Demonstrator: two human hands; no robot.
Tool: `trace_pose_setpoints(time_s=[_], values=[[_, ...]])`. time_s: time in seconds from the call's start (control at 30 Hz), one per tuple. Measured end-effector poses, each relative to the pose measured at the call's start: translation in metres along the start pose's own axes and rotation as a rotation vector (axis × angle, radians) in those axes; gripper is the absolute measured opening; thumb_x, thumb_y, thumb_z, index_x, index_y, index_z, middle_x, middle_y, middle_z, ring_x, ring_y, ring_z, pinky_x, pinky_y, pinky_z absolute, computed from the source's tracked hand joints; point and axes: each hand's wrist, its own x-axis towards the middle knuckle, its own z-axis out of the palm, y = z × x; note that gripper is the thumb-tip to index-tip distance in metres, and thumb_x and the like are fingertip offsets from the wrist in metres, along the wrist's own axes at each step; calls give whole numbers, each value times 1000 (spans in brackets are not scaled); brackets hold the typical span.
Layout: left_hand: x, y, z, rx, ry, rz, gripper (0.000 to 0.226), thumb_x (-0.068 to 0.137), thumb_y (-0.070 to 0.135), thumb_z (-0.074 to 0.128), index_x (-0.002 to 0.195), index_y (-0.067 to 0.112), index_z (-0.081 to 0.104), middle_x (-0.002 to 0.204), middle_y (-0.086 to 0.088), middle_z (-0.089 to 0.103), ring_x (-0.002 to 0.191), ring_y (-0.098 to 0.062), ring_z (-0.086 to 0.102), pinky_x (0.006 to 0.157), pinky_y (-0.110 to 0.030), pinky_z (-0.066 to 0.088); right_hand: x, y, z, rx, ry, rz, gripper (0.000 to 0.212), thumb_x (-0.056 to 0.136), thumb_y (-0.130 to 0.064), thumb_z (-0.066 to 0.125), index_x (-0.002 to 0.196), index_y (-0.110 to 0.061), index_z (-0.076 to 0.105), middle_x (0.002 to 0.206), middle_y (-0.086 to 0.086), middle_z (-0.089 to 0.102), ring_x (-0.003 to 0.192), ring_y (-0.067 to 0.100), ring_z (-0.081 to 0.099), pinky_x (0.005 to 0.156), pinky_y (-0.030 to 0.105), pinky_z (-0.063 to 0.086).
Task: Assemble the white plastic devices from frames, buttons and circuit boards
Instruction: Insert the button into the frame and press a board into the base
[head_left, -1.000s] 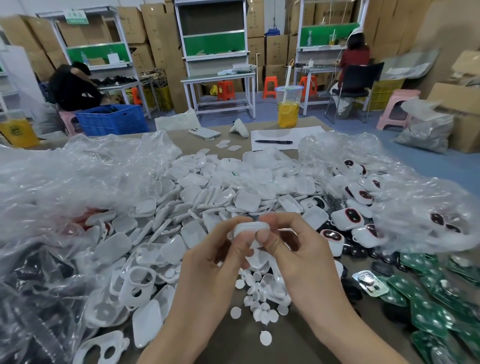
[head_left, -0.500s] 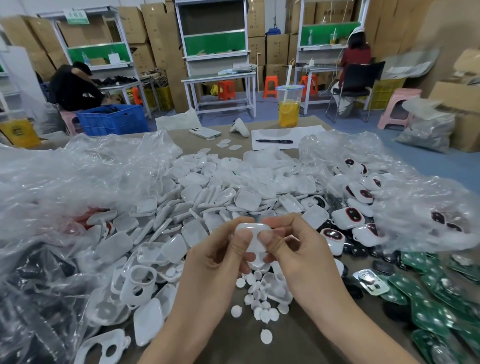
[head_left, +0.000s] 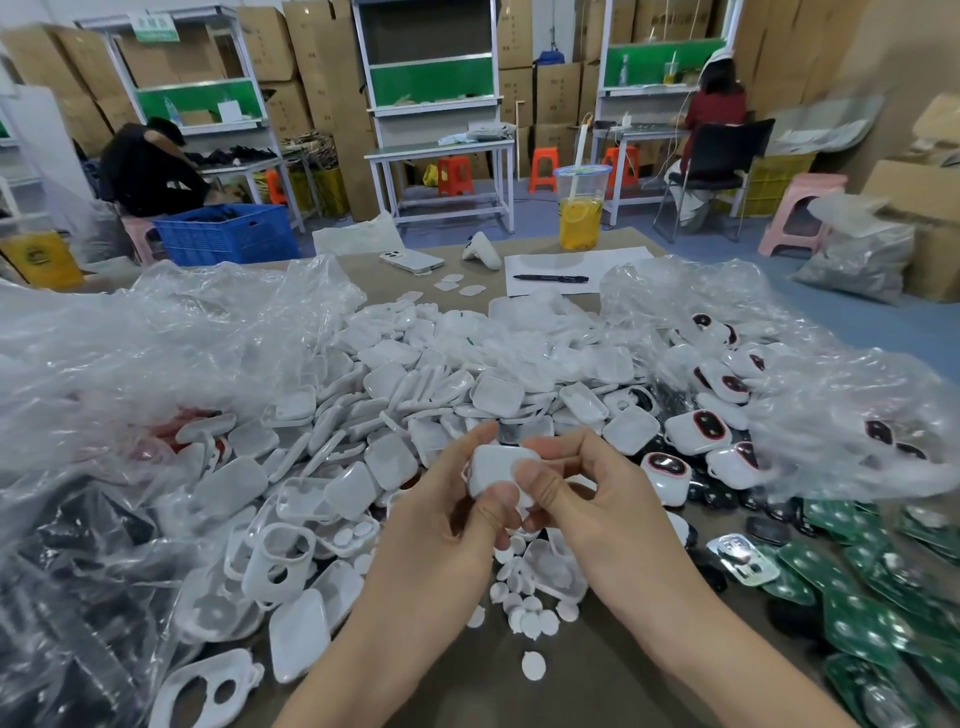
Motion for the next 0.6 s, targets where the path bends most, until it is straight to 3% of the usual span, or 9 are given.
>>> trace_pose_setpoints(time_s=[0.23, 0.43, 0.5, 0.6], values=[[0, 2, -2, -124, 7, -38, 33, 100, 16, 60, 121, 40, 66, 71, 1, 72, 62, -9, 63, 63, -11, 48, -1, -1, 0, -27, -1, 5, 8, 88, -29, 73, 95, -27, 69, 79, -9, 72, 64, 11, 71, 55, 15, 51], [0, 3, -4, -269, 12, -53, 26, 103, 17, 53, 117, 30, 71, 69, -6, 69, 58, -9, 57, 57, -14, 45, -1, -2, 1, -58, -29, -56, 15, 83, -44, 70, 92, -32, 69, 78, -12, 70, 63, 9, 69, 58, 15, 51], [4, 4, -6, -347, 34, -82, 25, 101, 17, 54, 116, 25, 72, 67, -9, 66, 58, -13, 54, 54, -17, 45, -2, -2, 0, -112, -72, -127, 15, 84, -47, 68, 98, -42, 68, 87, -12, 70, 72, 5, 69, 64, 14, 51], [9, 6, -12, -572, 14, -168, 26, 92, 18, 59, 109, 14, 77, 68, -10, 61, 57, -15, 52, 51, -21, 42, -2, -2, -1, -256, -176, -267, 25, 93, -29, 68, 106, -51, 66, 115, -22, 62, 105, 1, 64, 83, 9, 48]])
